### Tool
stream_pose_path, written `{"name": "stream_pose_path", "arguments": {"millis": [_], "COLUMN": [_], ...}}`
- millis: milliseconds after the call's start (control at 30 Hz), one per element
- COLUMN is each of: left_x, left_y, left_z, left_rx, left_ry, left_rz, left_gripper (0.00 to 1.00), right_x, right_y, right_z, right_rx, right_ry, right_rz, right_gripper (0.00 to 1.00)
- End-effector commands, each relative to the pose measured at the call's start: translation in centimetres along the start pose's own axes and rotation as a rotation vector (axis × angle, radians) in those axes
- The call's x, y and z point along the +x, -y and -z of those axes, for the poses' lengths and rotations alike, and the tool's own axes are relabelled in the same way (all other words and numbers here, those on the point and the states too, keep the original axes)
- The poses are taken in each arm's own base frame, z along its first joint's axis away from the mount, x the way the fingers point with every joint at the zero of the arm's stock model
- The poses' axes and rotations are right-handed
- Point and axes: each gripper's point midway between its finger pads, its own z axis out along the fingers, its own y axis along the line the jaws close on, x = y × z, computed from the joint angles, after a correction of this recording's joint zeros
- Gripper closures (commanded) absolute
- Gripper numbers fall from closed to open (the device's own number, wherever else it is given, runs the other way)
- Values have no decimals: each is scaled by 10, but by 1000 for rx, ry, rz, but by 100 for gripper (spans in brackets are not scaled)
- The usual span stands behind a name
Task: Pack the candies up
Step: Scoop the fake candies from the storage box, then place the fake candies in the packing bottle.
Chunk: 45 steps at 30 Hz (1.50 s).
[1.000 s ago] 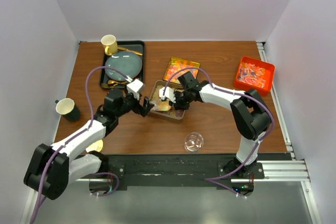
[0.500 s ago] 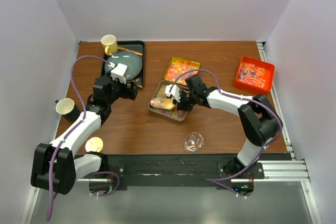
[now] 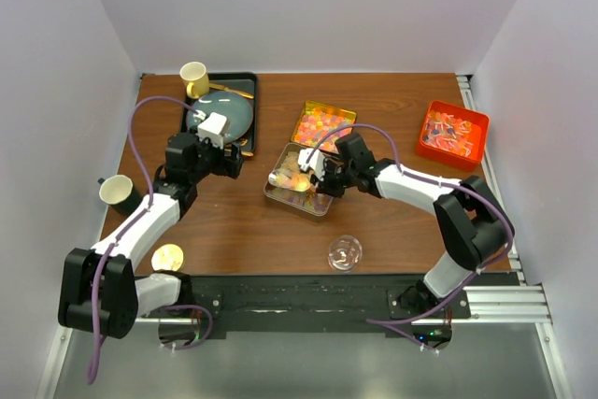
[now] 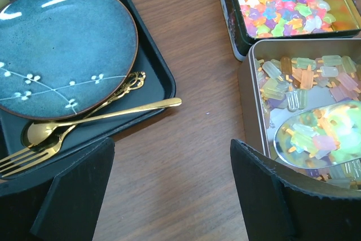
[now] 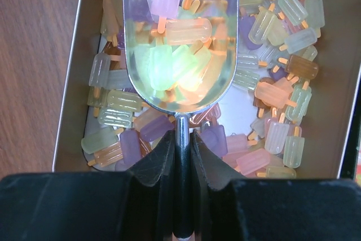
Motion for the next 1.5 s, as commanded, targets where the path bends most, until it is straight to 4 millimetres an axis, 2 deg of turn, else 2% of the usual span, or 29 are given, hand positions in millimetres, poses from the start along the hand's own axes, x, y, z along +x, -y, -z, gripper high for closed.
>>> {"name": "stream_pose_path", "arguments": {"millis": [0,133,200,233,333,367,400,467,500,567,600,633,800,867,900,1067,1100,1133,1233,1300,1467], "left_x": [-23,-20,-21,-22,-21,-15,-13,-4,-1,4,5,6,7,10,11,8,9,8,10,9,-1], "left_y": [-5,-9,-9,-9,7,21,29,44,46,51,52,54,61,63,62,60,60,59,56,56,54], "left_z": [0,1,1,1,0,2,3,6,6,5,5,6,6,5,5,5,5,6,5,5,3], "left_rx": [-3,-13,-11,-5,89,167,213,295,304,325,329,341,377,388,385,365,361,355,335,337,331], "left_ry": [56,21,20,22,43,45,51,61,58,61,65,74,85,81,81,115,119,125,121,115,132], "left_rz": [-48,-116,-126,-132,-153,-157,-168,-181,-174,-155,-152,-145,-129,-120,-117,-120,-121,-124,-119,-118,-125], "left_gripper": [12,12,11,11,10,10,9,7,6,6,6,6,7,7,8,8,8,8,8,8,8], "right_x": [-35,-58,-61,-69,-69,-67,-59,-50,-41,-34,-21,-22,13,18,26,41,48,52,64,74,85], "right_y": [8,24,36,41,44,44,43,42,37,35,33,30,6,-2,-15,-45,-58,-61,-71,-79,-88], "right_z": [21,36,49,56,83,90,105,119,133,149,157,168,198,208,211,227,229,230,233,234,235], "right_rx": [36,129,166,175,178,175,170,170,159,168,167,178,149,140,103,35,-9,-36,-47,-70,-101], "right_ry": [120,230,241,256,243,232,216,191,161,142,112,112,18,-8,-39,-114,-138,-153,-189,-218,-251], "right_rz": [41,-9,-50,-69,-49,-40,-53,-23,-33,15,-11,29,31,106,107,248,246,324,397,428,468], "right_gripper": [100,100,100,100,100,100,100,100,100,100,100,100,100,100,100,100,100,100,100,100,100]}}
